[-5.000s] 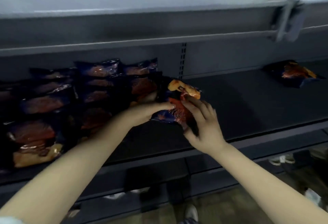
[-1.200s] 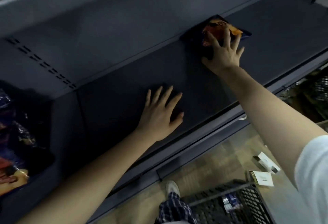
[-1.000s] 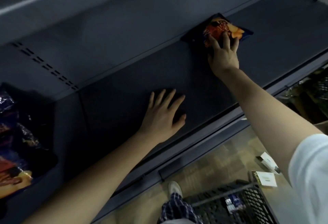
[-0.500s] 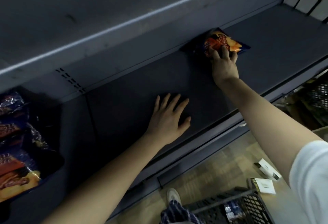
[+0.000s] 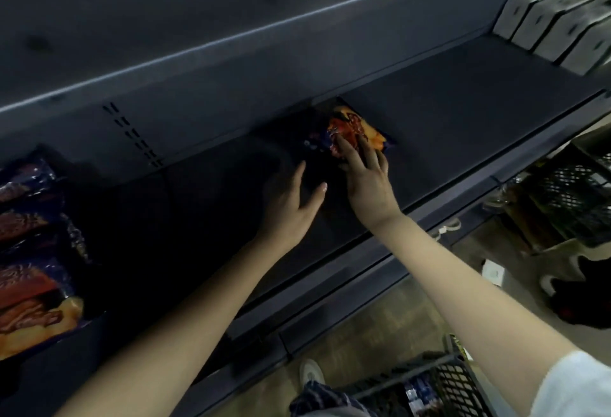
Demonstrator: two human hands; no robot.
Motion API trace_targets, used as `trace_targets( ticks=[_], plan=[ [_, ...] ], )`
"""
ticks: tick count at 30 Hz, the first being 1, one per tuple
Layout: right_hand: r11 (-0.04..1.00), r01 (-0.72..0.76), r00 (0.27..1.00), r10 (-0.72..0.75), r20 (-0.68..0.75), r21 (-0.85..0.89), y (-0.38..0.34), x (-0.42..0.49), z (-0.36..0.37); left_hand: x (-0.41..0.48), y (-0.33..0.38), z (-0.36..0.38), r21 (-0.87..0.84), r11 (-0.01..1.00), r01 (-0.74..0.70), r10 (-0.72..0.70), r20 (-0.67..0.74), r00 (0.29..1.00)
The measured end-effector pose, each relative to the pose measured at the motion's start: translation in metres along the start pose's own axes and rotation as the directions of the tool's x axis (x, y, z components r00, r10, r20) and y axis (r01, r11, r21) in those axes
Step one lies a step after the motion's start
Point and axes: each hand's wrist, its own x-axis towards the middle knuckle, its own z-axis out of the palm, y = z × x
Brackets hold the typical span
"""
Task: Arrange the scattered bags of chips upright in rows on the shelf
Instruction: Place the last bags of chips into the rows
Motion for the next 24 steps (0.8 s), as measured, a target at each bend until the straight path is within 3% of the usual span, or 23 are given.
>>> trace_targets(
  ticks=[3,6,9,12,18,21,24],
  plan=[
    [0.957,0.189,0.981,-0.172,-0.095,0.218,-0.046,-0.038,0.020,-0.015,0.006,-0.025,-0.336,0.941,0.031,-0.039,-0.017,0.999],
    [0.899,0.215,0.974,-0.226,-0.015,0.381,-0.088,-0.073,0.042,-0.040,0.003,-0.050,-0.515,0.855,-0.056,-0.008,-0.120,0.993],
    [0.866,0.238,0.957,-0.285,0.044,0.440,-0.120,-0.093,0.056,-0.065,-0.008,-0.081,-0.524,0.843,-0.121,-0.012,-0.244,0.970],
    [0.825,0.328,0.923,-0.383,0.027,0.461,-0.146,-0.102,0.061,-0.090,-0.020,-0.118,-0.568,0.818,-0.096,-0.086,-0.285,0.955],
    [0.739,0.561,0.827,-0.519,-0.215,0.374,-0.199,-0.110,0.065,-0.150,-0.050,-0.196,-0.452,0.888,-0.081,-0.104,-0.369,0.924],
    [0.699,0.624,0.782,-0.558,-0.279,0.350,-0.230,-0.107,0.071,-0.183,-0.064,-0.243,-0.378,0.926,-0.010,-0.108,-0.290,0.951],
    [0.709,0.610,0.782,-0.612,-0.119,0.354,-0.263,-0.100,0.074,-0.210,-0.074,-0.285,-0.275,0.959,0.069,-0.108,-0.130,0.986]
  ],
)
